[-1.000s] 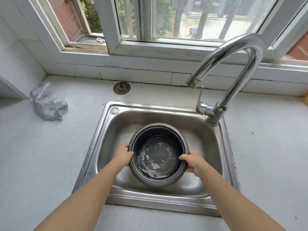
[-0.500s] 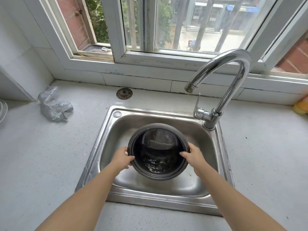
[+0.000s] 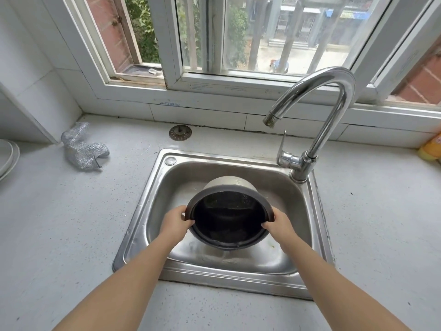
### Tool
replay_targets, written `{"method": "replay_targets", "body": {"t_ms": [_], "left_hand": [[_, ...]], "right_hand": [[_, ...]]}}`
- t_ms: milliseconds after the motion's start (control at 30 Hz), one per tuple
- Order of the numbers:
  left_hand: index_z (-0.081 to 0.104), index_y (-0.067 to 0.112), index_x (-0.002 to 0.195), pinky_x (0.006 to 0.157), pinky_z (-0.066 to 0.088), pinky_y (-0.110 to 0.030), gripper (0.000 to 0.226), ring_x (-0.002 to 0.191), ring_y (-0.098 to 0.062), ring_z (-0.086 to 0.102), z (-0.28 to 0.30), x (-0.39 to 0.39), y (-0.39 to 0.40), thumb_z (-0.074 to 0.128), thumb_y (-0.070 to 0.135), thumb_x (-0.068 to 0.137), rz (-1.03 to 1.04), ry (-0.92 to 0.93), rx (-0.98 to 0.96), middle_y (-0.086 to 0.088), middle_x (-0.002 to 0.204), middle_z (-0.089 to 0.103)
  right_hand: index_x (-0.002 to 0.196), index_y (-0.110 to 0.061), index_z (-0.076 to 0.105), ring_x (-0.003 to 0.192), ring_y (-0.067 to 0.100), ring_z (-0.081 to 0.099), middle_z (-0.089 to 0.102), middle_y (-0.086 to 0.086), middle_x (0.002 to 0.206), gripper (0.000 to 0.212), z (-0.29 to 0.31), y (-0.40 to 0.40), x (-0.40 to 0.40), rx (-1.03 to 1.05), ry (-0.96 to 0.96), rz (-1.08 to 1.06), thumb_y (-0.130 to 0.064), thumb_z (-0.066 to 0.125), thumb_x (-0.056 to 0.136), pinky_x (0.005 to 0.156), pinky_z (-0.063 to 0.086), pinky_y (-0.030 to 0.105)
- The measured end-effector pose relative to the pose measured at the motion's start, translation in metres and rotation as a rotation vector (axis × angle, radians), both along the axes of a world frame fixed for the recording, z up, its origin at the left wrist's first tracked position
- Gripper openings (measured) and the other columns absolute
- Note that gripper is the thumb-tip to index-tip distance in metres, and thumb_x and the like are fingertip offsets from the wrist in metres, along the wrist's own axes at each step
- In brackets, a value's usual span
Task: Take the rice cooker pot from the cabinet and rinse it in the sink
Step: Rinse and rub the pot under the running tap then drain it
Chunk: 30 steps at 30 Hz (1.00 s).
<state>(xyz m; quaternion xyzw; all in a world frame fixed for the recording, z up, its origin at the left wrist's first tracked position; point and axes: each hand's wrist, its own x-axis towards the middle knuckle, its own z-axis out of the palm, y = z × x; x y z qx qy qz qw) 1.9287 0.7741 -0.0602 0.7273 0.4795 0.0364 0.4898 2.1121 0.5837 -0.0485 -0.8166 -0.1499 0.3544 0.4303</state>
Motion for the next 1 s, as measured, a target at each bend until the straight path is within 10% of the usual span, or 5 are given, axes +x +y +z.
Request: {"method": "replay_targets", "body": {"t_ms": [233,767,1000], "left_hand": [[0.064,0.019,0.084,0.052,0.039,-0.023,0.011,0.066,-0.015,0.057,0.003,0.0,-0.01,0.065,0.008,0.082,0.006,-0.018,0.145,0.005,0.07,0.062],[0.07,0.022,0.086,0.05,0.036,-0.027,0.006,0.067,-0.022,0.059,0.023,-0.007,-0.023,0.066,0.019,0.082,0.026,-0.048,0.322,0.001,0.072,0.068],[0.071,0.023,0.086,0.053,0.039,-0.03,0.006,0.068,-0.024,0.061,0.039,-0.013,-0.028,0.066,0.022,0.083,0.02,-0.06,0.398,-0.001,0.072,0.069]], "right_hand": [[0.128,-0.009,0.054,0.083,0.002,0.055,0.065,-0.006,0.099,0.053,-0.001,-0.008,-0.001,0.034,-0.078,0.017,0.014,0.049,0.081,0.055,0.04,-0.001],[0.137,-0.041,0.038,0.106,-0.002,0.05,0.051,-0.024,0.123,0.069,0.017,-0.022,-0.007,0.174,-0.213,0.004,0.007,0.05,0.089,0.095,0.044,0.019],[0.133,-0.053,0.035,0.101,0.007,0.056,0.057,-0.02,0.118,0.073,0.031,-0.026,-0.011,0.214,-0.282,0.017,0.003,0.051,0.09,0.079,0.045,0.017]]}}
